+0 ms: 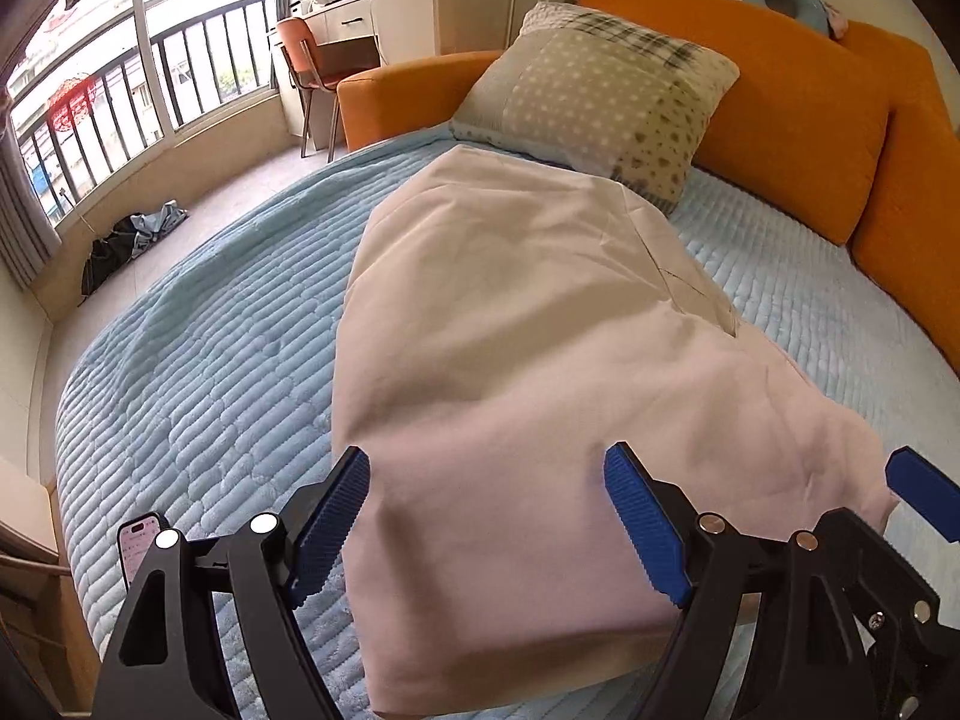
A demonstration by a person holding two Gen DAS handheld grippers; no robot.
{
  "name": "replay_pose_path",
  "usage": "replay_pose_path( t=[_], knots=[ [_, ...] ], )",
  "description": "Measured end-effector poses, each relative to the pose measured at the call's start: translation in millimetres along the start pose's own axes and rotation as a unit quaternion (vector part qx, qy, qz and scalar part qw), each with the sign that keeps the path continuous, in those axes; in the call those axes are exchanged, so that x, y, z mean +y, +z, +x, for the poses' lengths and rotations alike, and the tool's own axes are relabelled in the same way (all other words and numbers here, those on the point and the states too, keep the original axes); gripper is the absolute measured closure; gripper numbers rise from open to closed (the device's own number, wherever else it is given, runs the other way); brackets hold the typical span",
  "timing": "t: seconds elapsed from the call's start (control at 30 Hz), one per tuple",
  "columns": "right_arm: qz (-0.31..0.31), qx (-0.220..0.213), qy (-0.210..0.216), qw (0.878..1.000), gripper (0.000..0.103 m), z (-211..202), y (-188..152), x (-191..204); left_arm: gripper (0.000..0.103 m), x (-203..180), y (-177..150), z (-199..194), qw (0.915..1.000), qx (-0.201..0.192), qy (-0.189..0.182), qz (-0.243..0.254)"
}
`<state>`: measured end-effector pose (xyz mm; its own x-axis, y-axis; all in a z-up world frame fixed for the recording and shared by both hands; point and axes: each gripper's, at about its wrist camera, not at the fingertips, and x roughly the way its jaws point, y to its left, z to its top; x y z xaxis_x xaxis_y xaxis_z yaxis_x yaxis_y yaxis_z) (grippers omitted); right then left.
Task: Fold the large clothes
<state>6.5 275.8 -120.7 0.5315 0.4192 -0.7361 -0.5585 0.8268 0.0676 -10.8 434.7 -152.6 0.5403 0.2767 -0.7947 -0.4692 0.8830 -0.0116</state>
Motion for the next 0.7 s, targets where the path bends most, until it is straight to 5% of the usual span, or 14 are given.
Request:
replay_pose_path(
  t=[0.7],
  knots=[
    [0.005,0.02,0.002,1.0,0.042,4.3,-0.6,0.8,0.02,-5.7,4.8,4.4,1.0,0.006,0.0,0.003]
  ],
)
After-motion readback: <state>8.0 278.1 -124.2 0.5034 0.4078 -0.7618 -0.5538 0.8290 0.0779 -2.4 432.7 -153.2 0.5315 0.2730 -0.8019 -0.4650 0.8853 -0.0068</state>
